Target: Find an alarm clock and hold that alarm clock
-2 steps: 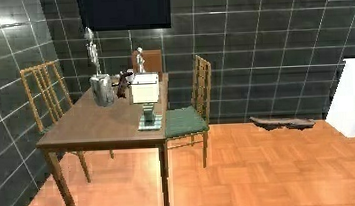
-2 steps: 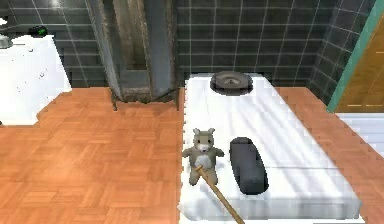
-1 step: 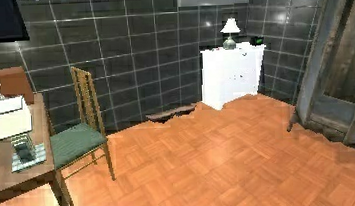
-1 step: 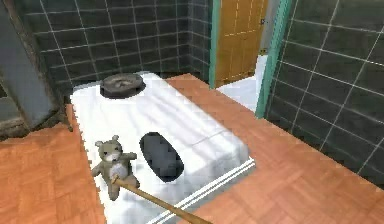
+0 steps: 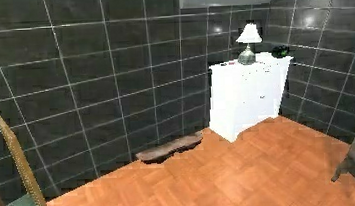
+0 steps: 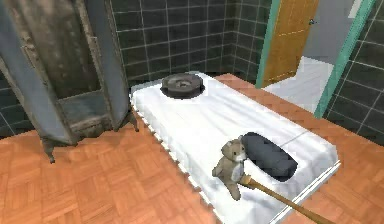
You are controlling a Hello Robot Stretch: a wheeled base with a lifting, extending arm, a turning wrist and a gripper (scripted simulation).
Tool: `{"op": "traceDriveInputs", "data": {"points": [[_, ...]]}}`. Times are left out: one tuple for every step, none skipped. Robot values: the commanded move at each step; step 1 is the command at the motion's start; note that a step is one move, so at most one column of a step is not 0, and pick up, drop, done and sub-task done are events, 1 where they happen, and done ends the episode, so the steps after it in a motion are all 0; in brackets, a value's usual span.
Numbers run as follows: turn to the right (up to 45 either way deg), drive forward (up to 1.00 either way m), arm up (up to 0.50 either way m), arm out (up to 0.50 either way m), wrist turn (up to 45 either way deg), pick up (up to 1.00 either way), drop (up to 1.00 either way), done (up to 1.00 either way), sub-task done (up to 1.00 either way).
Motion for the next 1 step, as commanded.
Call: {"op": "traceDriveInputs", "data": {"points": [[30.0,0.00,0.00,0.00,0.0,0.00,0.00,0.00,0.00]]}}
